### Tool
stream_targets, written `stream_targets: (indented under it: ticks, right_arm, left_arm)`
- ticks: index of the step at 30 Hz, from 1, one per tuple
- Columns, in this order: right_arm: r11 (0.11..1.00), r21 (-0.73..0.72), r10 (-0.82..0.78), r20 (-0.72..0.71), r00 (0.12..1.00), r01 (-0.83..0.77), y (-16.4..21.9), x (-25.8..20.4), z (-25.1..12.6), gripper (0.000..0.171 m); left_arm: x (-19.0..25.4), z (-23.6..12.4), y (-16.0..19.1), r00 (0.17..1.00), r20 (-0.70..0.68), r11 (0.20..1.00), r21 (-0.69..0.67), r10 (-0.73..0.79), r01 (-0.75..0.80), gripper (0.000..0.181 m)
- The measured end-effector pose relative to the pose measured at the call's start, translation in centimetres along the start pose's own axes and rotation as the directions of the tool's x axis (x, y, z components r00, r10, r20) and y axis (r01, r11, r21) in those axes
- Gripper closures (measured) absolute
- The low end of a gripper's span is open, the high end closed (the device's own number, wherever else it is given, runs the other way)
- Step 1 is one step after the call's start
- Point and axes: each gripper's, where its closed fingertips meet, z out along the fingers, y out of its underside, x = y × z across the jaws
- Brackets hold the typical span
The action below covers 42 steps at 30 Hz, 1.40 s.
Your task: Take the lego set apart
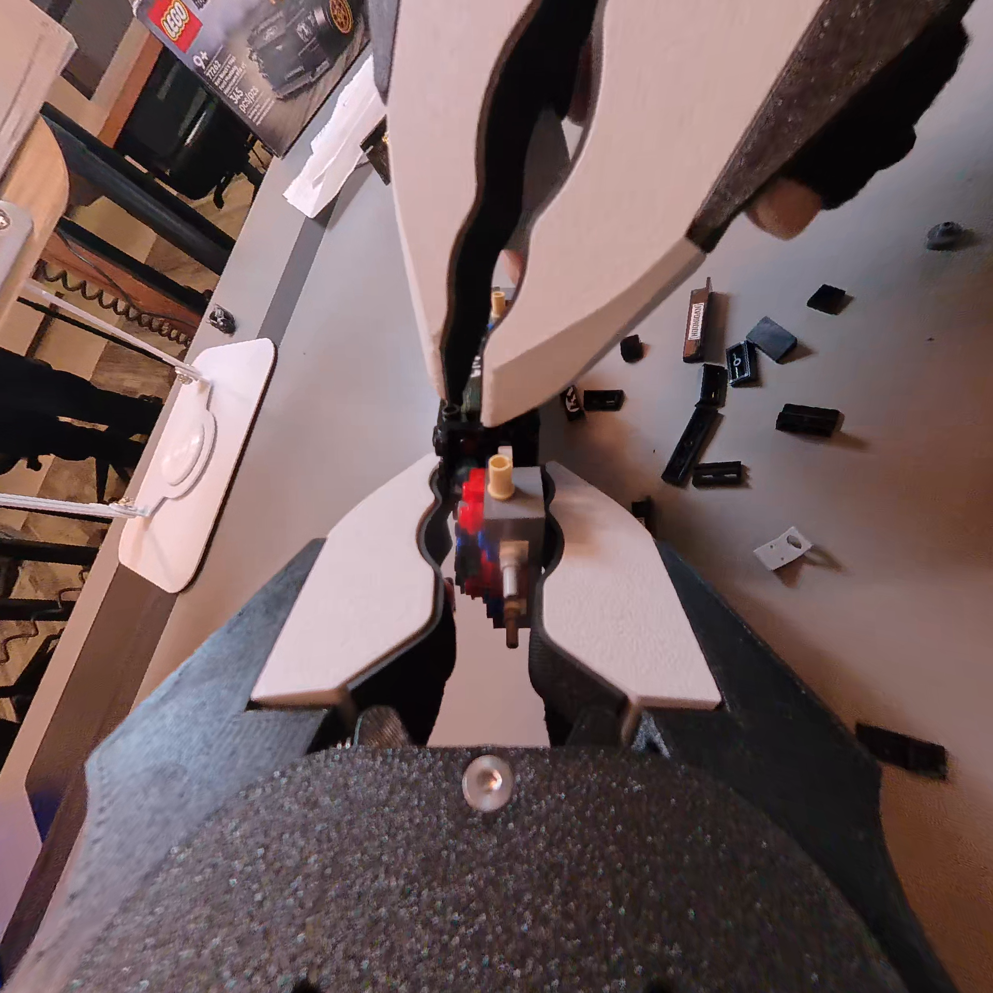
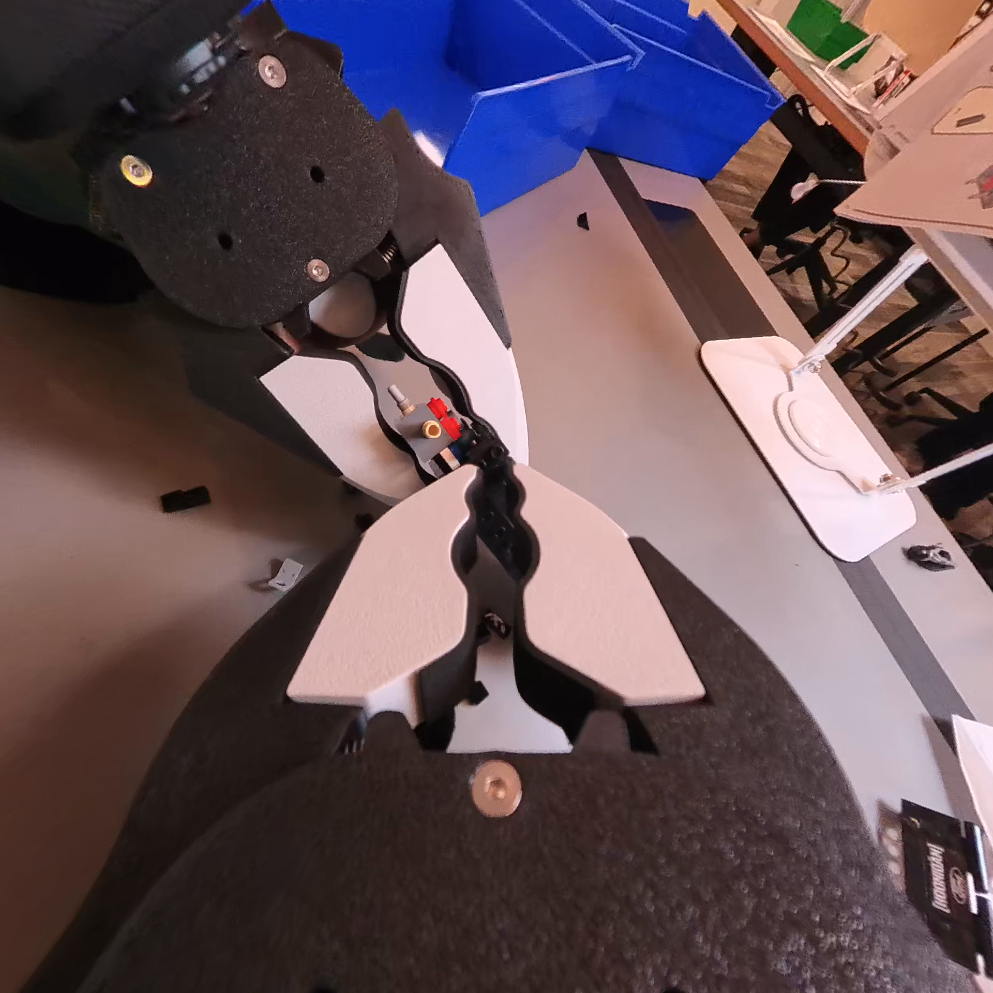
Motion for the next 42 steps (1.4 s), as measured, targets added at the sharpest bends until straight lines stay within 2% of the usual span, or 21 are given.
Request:
stream_targets:
  ticks: [10,18,28,40,41,42]
  right_arm:
    - [0.997,-0.021,0.071,0.05,0.996,-0.07,0.4,-0.1,-0.5,0.156]
    - [0.998,-0.035,0.062,0.064,0.996,-0.06,0.8,-0.2,-0.7,0.151]
    - [0.997,-0.077,0.035,0.038,0.999,-0.032,0.9,-0.6,-0.4,0.161]
    - [0.997,-0.072,0.004,-0.16,0.987,-0.016,0.6,1.2,0.3,0.171]
    - [0.996,-0.092,-0.013,-0.214,0.977,-0.007,1.0,2.2,0.2,0.171]
    - [0.987,-0.159,-0.067,-0.352,0.934,0.011,2.2,4.9,-0.7,0.171]
  left_arm:
    - [0.4,0.0,-0.3,0.999,0.013,0.999,-0.012,0.038,-0.038,0.151]
    - [0.4,0.0,-0.2,0.999,0.018,0.999,-0.019,0.051,-0.05,0.151]
    - [0.6,0.1,0.0,0.998,0.016,0.997,-0.044,0.062,-0.061,0.151]
    - [-1.2,0.4,0.4,0.999,0.052,0.998,-0.067,0.012,-0.008,0.15]
    - [-1.2,0.4,0.4,0.999,0.05,0.997,-0.072,0.017,-0.013,0.15]
    - [-0.1,0.2,-0.2,0.999,0.009,0.999,-0.028,0.045,-0.044,0.151]
